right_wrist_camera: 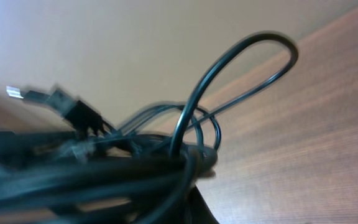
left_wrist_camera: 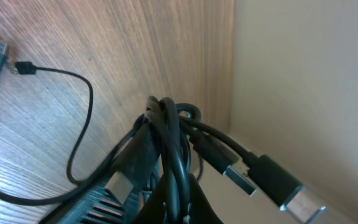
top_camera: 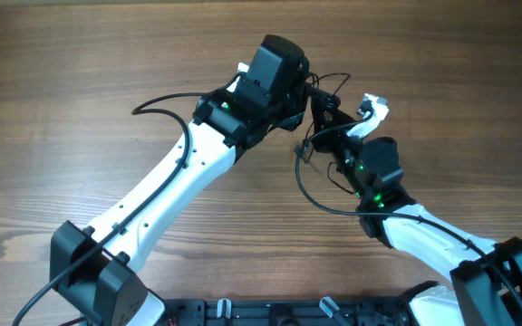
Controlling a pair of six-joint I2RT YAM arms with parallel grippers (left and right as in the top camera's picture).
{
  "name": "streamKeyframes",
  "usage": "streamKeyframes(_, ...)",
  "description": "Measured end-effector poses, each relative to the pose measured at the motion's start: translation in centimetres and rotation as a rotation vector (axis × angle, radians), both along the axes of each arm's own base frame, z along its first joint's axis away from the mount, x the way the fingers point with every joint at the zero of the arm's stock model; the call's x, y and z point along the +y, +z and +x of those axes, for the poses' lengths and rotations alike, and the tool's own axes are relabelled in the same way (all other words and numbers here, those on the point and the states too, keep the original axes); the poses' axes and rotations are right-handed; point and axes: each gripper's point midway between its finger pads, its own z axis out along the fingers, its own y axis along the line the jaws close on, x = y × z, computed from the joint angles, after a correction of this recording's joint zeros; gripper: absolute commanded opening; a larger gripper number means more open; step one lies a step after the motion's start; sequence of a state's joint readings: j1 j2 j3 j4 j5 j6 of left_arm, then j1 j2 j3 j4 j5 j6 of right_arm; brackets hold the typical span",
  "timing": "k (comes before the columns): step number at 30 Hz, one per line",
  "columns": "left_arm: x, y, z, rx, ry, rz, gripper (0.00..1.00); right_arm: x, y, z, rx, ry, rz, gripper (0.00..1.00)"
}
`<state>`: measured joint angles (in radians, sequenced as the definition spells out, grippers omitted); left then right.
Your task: Untangle cables
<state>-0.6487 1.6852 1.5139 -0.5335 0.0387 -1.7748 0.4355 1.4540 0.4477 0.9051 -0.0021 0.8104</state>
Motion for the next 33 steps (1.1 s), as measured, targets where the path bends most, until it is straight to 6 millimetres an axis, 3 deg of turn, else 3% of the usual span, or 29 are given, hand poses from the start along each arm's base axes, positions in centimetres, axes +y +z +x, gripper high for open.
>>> streamKeyframes(4, 0.8, 1.1, 1.8, -0.036, 0.030, -0.053, 0.04, 2.6, -3.7, -2.3, 0.128, 0.204, -0.110, 0.05)
streamKeyframes(8, 3.6, 1.9, 4.3, -0.065, 0.099, -0.083, 0.04, 2.8, -8.2, -4.8, 0.300, 0.299, -0.202, 0.05)
streamKeyframes(10, 4.9, 2.0, 5.2, -0.070, 0.128, -0.085, 0.04, 2.8, -9.0, -5.3, 0.321, 0.321, -0.229, 0.13)
streamKeyframes(11, 5.1, 2.0, 5.3, -0.069, 0.133, -0.087, 0.04, 2.9, -9.0, -5.5, 0.316, 0.336, -0.237, 0.23)
streamKeyframes(12, 5.1, 2.0, 5.3, -0.066, 0.129, -0.091, 0.04, 3.1, -8.9, -5.5, 0.310, 0.347, -0.235, 0.25)
streamKeyframes(13, 5.1, 2.0, 5.3, -0.064, 0.125, -0.093, 0.04, 3.2, -8.7, -5.6, 0.299, 0.357, -0.238, 0.32)
streamKeyframes(14, 5.0, 2.0, 5.2, -0.062, 0.120, -0.096, 0.04, 3.3, -8.6, -5.6, 0.293, 0.362, -0.238, 0.69)
streamKeyframes(15, 5.0, 2.0, 5.2, -0.062, 0.119, -0.097, 0.04, 3.2, -8.3, -5.7, 0.280, 0.366, -0.248, 0.99)
streamKeyframes(17, 4.9, 2.2, 5.3, -0.068, 0.110, -0.107, 0.04, 2.0, -8.1, -5.8, 0.296, 0.344, -0.263, 1.00)
streamKeyframes(18, 4.8, 2.6, 5.5, -0.083, 0.092, -0.111, 0.04, 0.5, -8.1, -5.5, 0.333, 0.298, -0.240, 1.00)
streamKeyframes(20, 4.9, 3.5, 6.0, -0.143, 0.020, -0.112, 0.04, -1.7, -6.6, -4.7, 0.335, 0.241, -0.166, 1.00)
streamKeyframes(23, 5.3, 3.9, 5.8, -0.213, -0.158, -0.075, 0.04, -4.3, -0.9, -4.1, 0.225, 0.264, 0.033, 1.00)
streamKeyframes(27, 3.6, 4.1, 3.5, -0.282, -0.417, -0.062, 0.04, -3.7, 4.0, -5.3, 0.130, 0.419, 0.207, 1.00)
streamKeyframes(29, 2.6, 4.4, 2.3, -0.296, -0.501, -0.092, 0.04, -3.3, 4.4, -5.8, 0.064, 0.469, 0.144, 1.00)
streamKeyframes(33, 1.6, 5.3, 1.3, -0.252, -0.533, -0.197, 0.04, -3.3, 2.9, -5.5, -0.083, 0.497, -0.099, 1.00)
